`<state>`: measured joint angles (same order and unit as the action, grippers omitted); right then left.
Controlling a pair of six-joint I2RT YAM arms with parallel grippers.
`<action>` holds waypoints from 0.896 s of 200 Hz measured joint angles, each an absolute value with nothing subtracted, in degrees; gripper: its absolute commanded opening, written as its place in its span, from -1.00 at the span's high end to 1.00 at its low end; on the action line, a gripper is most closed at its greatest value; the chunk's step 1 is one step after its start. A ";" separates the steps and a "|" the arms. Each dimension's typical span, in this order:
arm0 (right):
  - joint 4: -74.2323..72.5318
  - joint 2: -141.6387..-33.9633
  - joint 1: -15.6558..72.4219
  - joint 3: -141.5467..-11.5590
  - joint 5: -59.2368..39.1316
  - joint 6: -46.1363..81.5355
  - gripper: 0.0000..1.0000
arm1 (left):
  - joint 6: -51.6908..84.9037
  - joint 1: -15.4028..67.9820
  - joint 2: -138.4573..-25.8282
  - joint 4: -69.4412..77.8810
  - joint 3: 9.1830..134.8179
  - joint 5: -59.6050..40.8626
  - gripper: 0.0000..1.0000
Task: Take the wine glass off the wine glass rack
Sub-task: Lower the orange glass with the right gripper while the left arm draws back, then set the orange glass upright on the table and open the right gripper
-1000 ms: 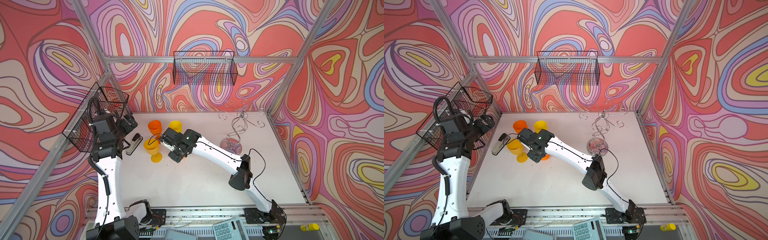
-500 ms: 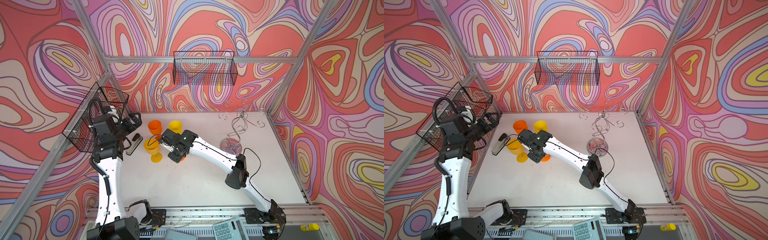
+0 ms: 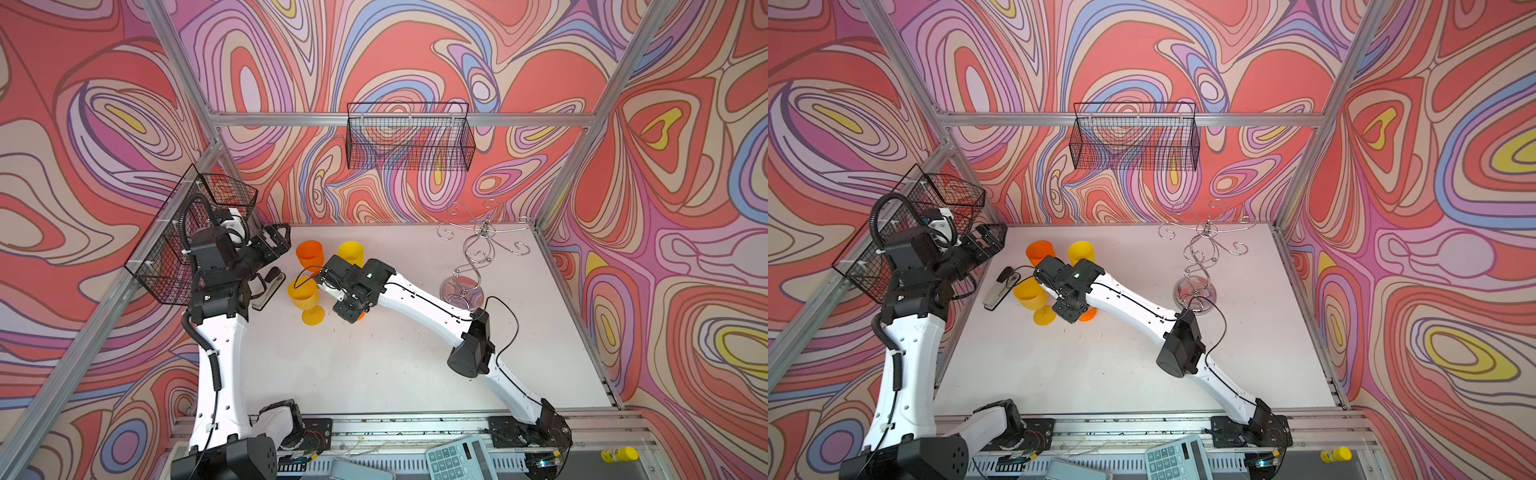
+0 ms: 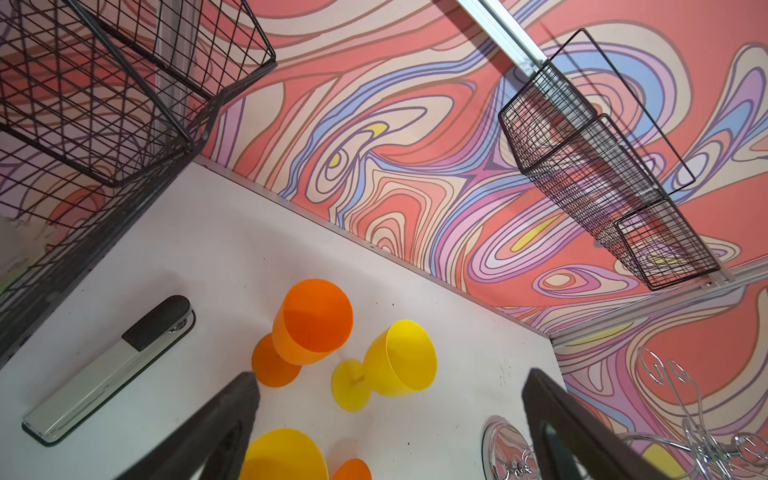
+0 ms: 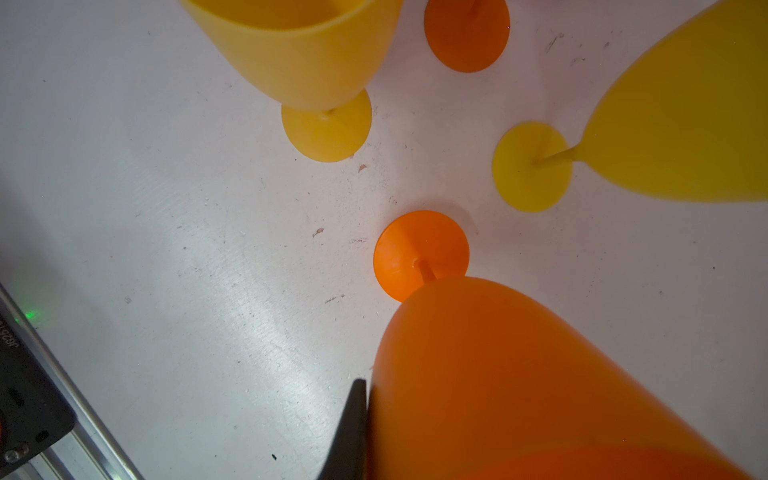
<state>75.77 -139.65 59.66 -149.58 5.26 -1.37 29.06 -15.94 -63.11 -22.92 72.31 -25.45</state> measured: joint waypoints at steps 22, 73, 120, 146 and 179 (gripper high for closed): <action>75.77 -140.33 59.66 -149.64 5.06 -1.48 0.82 | 28.97 -15.75 -63.11 -22.92 72.31 -25.52 -0.99; 75.75 -141.84 59.66 -149.67 5.04 -1.83 0.72 | 28.97 -15.68 -63.11 -22.92 72.31 -25.67 -1.00; 74.91 -141.88 59.66 -149.71 5.02 -2.61 0.27 | 28.99 -15.31 -63.20 -23.00 72.71 -25.96 -1.00; 73.80 -141.88 59.66 -150.04 5.06 -2.81 0.08 | 28.99 -14.92 -63.37 -22.96 74.17 -25.98 -1.00; 72.42 -141.53 59.59 -150.52 5.52 -3.18 -0.07 | 28.97 -14.04 -63.44 -23.03 75.94 -25.93 -1.00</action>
<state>72.42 -141.53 59.59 -150.52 5.52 -3.18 28.97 -14.04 -63.44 -23.03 75.94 -25.93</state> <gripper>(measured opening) 0.513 0.999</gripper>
